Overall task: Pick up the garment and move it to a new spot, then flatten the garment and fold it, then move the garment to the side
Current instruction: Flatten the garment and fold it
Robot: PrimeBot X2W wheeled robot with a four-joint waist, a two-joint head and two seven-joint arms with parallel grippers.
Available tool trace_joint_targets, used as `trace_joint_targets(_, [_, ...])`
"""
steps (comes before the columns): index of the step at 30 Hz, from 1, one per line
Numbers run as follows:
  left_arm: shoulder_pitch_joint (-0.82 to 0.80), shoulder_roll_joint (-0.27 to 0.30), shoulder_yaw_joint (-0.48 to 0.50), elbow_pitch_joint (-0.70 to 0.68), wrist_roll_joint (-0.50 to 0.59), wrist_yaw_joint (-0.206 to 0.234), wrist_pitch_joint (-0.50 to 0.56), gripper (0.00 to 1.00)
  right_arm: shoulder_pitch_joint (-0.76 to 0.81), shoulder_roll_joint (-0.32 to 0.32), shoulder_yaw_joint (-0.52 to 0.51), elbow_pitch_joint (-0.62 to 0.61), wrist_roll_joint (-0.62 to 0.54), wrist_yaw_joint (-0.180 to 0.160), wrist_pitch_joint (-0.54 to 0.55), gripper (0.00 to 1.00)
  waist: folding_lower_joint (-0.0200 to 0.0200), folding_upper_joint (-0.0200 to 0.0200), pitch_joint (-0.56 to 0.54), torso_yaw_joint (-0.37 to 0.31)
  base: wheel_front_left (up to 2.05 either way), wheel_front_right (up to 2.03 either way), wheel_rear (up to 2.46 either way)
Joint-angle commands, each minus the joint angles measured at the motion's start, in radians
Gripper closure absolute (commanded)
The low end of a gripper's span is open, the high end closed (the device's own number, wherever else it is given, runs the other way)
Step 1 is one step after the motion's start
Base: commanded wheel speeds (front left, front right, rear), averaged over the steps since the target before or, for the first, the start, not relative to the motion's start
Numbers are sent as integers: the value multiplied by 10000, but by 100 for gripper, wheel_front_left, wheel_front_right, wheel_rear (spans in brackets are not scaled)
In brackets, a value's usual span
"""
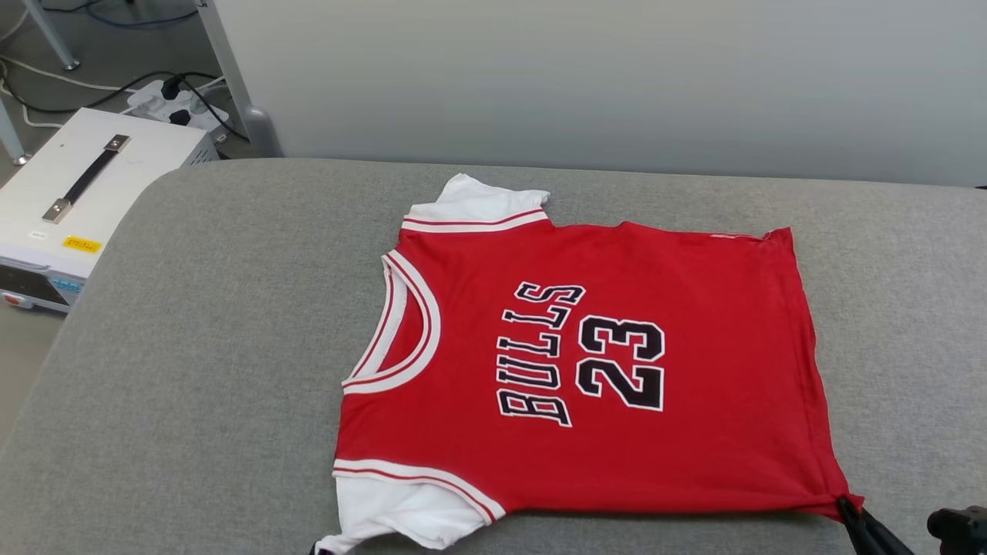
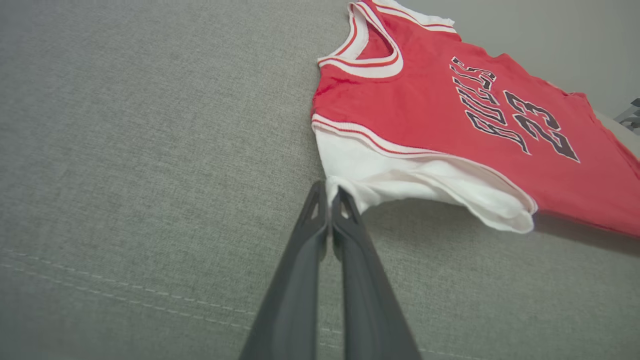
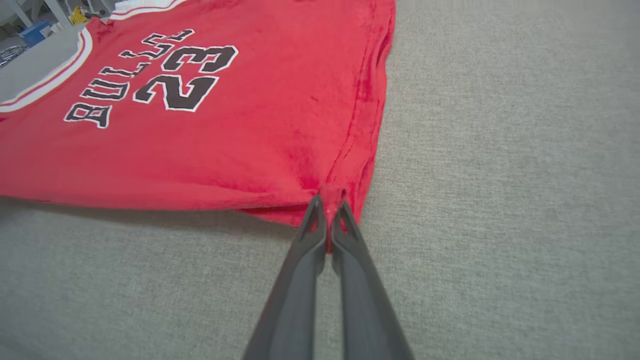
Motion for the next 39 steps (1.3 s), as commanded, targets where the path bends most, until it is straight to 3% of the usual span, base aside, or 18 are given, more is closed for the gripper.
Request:
trace_joint_targets(1, [-220,113,-65,-59,125,29,-58,100,68,46,-113,-154,-68,-9,65,100,1,-1,20,5,0,0,0])
trace_joint_targets(9, [-2425,867,-877,146,594,-82,188,100,-627,75,-472,-795,-282,-9,513,100,1,-1,347,-107,0,0,0])
trace_joint_targets(18, [-5621,1542,-1789,1303,536,-126,296,100,-2403,-233,-352,-517,-71,-9,880,100,1,-1,1270,-460,0,0,0])
trace_joint_targets(28, [-8568,2056,-3202,3951,-200,-130,136,100,-4529,-394,532,799,219,-9,1014,100,1,-1,2375,-688,0,0,0])
trace_joint_targets(39, [-9906,1988,-4814,6683,-1390,-131,-26,100,-6193,-338,1861,2993,620,-9,882,100,1,-1,3164,-809,0,0,0])
